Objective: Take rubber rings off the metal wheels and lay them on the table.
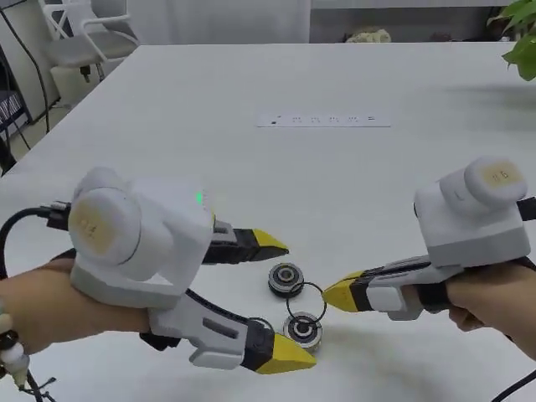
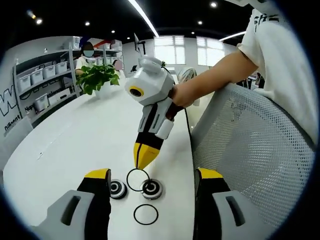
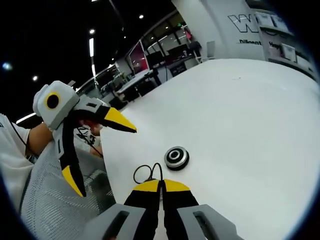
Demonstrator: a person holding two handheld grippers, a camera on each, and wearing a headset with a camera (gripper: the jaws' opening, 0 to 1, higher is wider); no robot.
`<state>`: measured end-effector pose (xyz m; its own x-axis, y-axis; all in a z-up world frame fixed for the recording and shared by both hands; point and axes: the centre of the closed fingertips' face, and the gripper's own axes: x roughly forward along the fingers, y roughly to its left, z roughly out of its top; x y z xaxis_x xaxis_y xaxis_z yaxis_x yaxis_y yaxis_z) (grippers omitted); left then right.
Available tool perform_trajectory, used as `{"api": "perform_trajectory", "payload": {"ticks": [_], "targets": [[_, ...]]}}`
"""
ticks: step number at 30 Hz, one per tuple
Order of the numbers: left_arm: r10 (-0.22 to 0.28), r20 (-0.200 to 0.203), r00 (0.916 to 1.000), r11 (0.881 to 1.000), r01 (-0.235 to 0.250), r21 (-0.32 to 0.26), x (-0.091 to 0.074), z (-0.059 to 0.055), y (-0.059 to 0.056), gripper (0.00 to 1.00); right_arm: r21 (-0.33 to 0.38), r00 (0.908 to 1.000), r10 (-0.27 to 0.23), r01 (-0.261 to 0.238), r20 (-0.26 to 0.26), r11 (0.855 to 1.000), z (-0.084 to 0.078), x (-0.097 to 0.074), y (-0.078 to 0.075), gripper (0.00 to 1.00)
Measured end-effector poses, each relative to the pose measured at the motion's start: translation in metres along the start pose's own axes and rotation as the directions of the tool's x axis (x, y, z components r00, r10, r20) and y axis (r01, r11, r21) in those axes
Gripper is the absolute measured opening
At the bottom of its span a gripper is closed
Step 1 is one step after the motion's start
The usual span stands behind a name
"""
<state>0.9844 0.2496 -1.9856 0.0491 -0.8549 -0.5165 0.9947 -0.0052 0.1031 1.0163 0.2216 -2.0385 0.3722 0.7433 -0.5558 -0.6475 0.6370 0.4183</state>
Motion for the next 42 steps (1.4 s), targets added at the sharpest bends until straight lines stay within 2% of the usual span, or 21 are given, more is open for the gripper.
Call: {"api": "perform_trajectory", "payload": {"ticks": [2, 5, 11, 17, 25, 29, 34, 42], "targets": [[0.010, 0.008, 0.9999, 1.000, -0.010, 0.005, -0.008, 0.004, 0.002, 0.71, 0.001, 1.0000, -0.003, 0.003, 0.009, 1.000, 0.002, -0.001, 0.000, 0.00], [0.027, 0.024, 0.9993, 0.999, -0.027, -0.021, -0.020, 0.008, 0.004, 0.76, 0.005, 0.9998, -0.004, 0.004, 0.020, 1.000, 0.003, -0.003, 0.000, 0.00], [0.099, 0.036, 0.9945, 0.995, -0.097, -0.038, -0.045, 0.009, 0.010, 0.82, 0.010, 0.9992, -0.005, 0.005, 0.040, 1.000, 0.008, -0.005, 0.000, 0.00], [0.141, 0.025, 0.9897, 0.989, -0.140, -0.053, -0.065, -0.001, 0.008, 0.83, 0.014, 0.9982, -0.005, 0.004, 0.060, 1.000, 0.013, -0.007, 0.002, 0.00], [0.217, 0.022, 0.9759, 0.971, -0.214, -0.106, -0.088, -0.013, 0.006, 0.86, 0.018, 0.9963, -0.008, 0.007, 0.085, 1.000, 0.019, -0.010, 0.003, 0.00], [0.258, 0.033, 0.9657, 0.957, -0.250, -0.145, -0.093, -0.018, 0.007, 0.87, 0.026, 0.9941, 0.002, -0.005, 0.109, 1.000, 0.024, -0.012, 0.004, 0.00], [0.260, 0.023, 0.9653, 0.951, -0.252, -0.177, -0.092, -0.027, -0.002, 0.89, 0.026, 0.9920, 0.010, -0.013, 0.126, 1.000, 0.027, -0.012, 0.007, 0.00], [0.290, 0.017, 0.9568, 0.933, -0.279, -0.227, -0.092, -0.038, -0.004, 0.90, 0.017, 0.9873, 0.030, -0.033, 0.156, 0.999, 0.036, -0.013, 0.018, 0.00]]}}
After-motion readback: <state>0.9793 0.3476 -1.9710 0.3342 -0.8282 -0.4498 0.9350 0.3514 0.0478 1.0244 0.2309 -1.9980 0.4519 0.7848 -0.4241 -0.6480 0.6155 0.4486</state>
